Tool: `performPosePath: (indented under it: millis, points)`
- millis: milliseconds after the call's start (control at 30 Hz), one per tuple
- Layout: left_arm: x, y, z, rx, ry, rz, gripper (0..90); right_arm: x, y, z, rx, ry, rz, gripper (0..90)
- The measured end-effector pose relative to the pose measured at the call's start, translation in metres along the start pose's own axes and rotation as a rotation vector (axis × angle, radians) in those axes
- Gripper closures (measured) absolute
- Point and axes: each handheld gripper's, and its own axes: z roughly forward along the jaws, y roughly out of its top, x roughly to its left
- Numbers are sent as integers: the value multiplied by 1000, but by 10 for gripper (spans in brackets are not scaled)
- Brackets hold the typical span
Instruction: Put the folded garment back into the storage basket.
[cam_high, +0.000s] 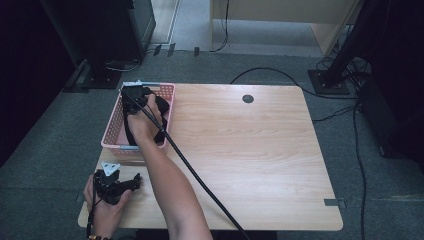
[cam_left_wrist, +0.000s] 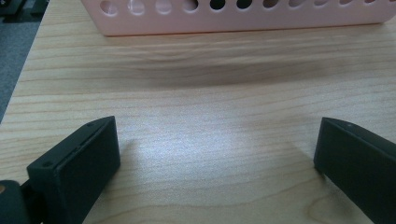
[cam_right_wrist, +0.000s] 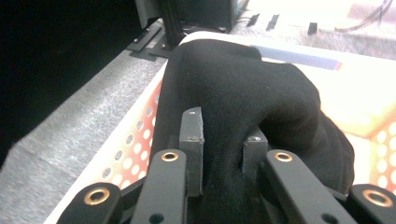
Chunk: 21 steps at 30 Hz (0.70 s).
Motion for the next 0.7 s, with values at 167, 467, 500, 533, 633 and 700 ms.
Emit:
performPosePath:
  millis: [167,467,500,533,633,700]
  points:
    - [0,0,0,0,0,1,1,-1,-7,7,-1,7,-15,763]
    - [0,0,0,0,-1,1,1,-5,-16,12,-44,49,-85,695]
    - [0,0,0,0,-1,1,1,-6,-16,12,-45,54,-85,672]
    - [0,0,0,0,-1,1,1,-6,-17,12,-46,58,-88,647]
    - [0,0,0,0,-1,1,1,-8,-17,12,-43,76,-79,537]
    - [0,0,0,1,-1,1,1,-10,-18,14,-24,110,-60,447]
